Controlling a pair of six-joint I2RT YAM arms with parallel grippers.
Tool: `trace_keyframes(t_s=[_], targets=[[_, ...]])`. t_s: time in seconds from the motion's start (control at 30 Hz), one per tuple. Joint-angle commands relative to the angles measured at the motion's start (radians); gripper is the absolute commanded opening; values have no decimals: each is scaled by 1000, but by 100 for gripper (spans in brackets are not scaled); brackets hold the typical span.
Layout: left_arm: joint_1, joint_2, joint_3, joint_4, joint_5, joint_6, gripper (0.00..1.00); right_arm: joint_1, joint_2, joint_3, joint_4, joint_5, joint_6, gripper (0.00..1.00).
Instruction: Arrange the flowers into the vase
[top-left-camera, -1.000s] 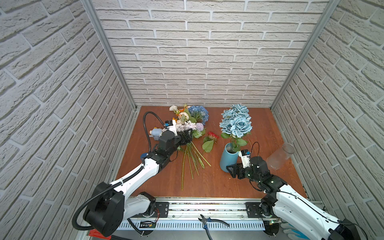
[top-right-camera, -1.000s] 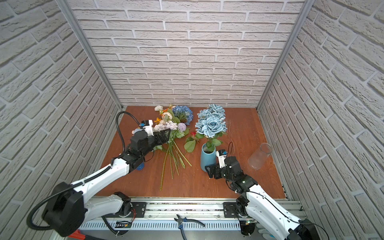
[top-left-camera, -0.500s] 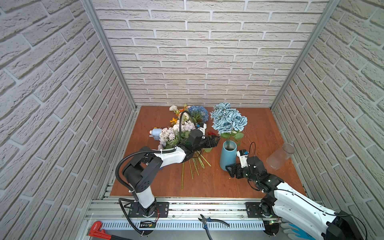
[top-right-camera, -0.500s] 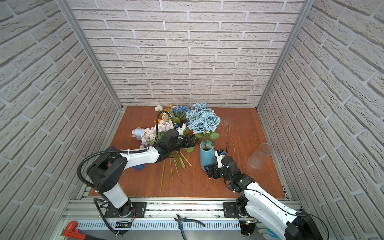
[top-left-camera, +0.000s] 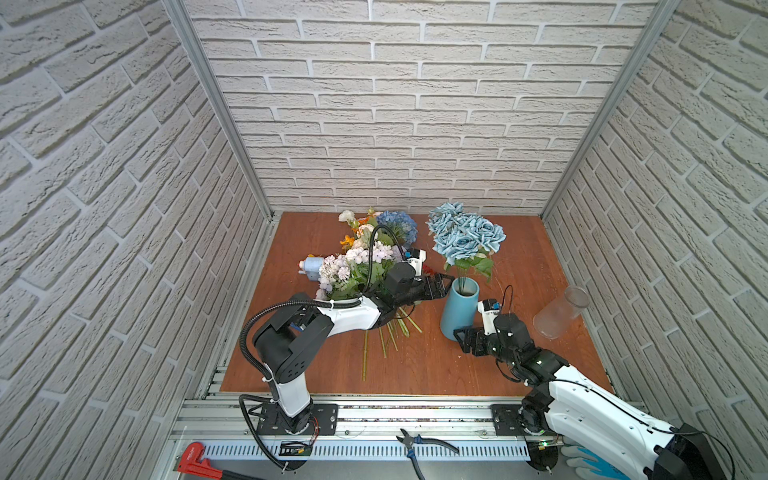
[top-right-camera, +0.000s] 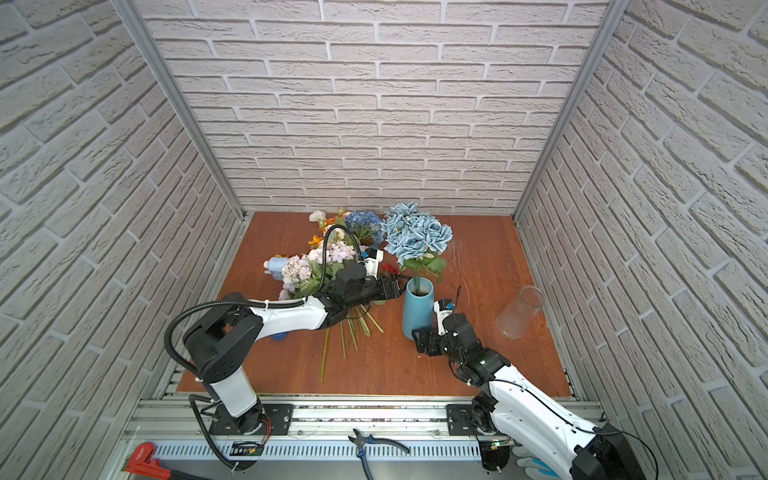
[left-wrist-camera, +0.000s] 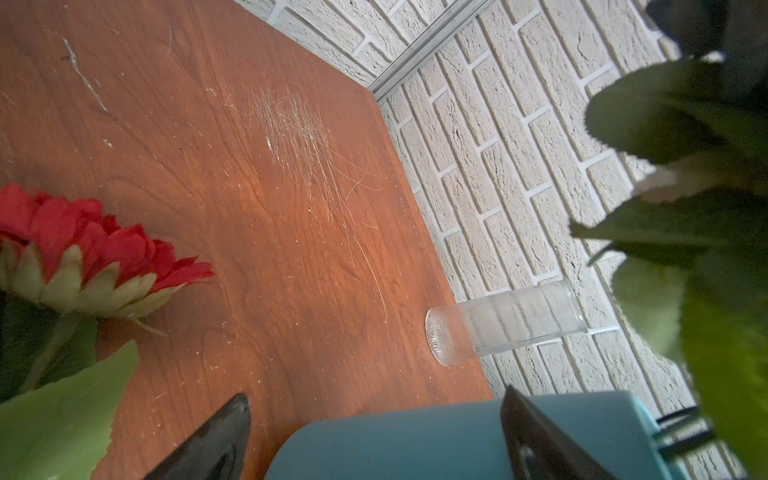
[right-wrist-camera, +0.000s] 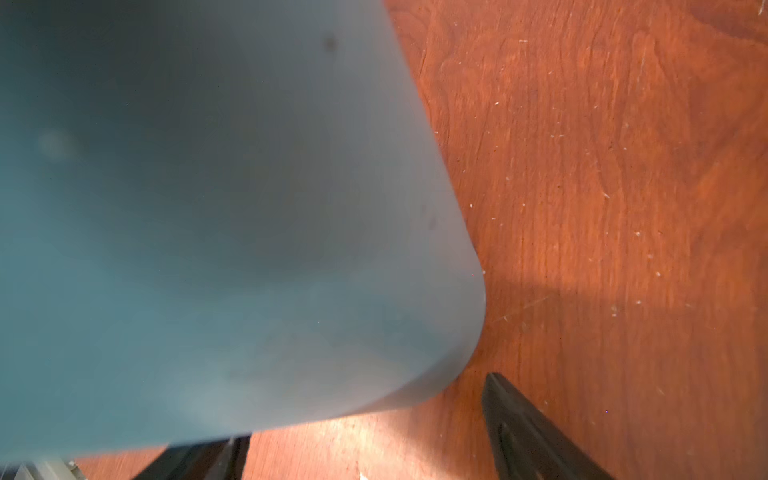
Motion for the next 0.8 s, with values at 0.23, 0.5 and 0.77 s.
trace_keyframes(t_s=[0.23, 0.5, 0.77], targets=[[-22, -29, -25, 111, 39, -29, 92, 17, 40, -1, 35, 35, 0, 85], [-22, -51, -61, 72, 13, -23, 94, 39, -33, 38, -77, 52, -31, 91], [8, -62, -75, 55, -15, -22, 95, 54, -221, 90, -268, 12, -87, 95]])
